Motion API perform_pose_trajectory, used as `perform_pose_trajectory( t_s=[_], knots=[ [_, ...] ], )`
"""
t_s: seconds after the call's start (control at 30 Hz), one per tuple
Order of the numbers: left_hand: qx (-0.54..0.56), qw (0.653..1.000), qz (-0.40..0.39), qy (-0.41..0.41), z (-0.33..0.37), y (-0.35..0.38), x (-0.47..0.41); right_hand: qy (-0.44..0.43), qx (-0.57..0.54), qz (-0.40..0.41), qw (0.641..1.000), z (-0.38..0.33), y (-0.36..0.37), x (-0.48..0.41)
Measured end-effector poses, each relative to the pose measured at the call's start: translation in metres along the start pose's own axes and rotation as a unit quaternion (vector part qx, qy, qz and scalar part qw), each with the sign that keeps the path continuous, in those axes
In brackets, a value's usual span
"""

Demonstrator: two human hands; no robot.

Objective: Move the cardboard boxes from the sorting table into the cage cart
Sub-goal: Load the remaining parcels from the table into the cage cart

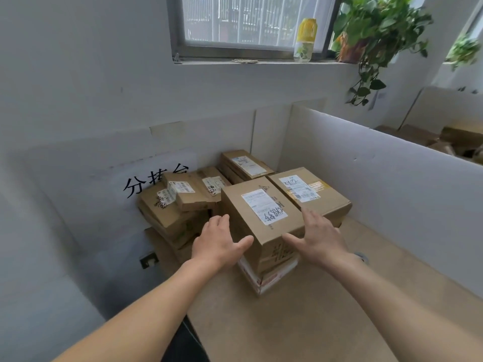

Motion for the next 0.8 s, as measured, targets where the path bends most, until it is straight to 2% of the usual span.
perform_pose_trajectory(
  t_s=[0.23, 0.57, 0.8],
  knots=[
    [0.139, 0.986, -0.047, -0.075, -0.005, 0.028, -0.025, -0.008, -0.051, -0.027, 0.998, 0.004, 0.016, -0.017],
    [0.272, 0.955, -0.073, -0.095, -0.003, 0.061, -0.040, -0.001, -0.101, -0.019, 0.995, 0.018, 0.025, -0.027],
    [0.443, 0.881, -0.079, -0.150, -0.004, 0.075, -0.042, 0.017, -0.225, -0.056, 0.973, 0.032, 0.036, -0.037]
  ],
)
Point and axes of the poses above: each hand's wrist, its own x-axis away from the middle knuckle, its own y-axis out of the palm, z = x × y, the point moved 1 cm from there along -x, towards the middle knuckle, and after that the axes turned 6 degrees about -z, right-handed, at the moved point
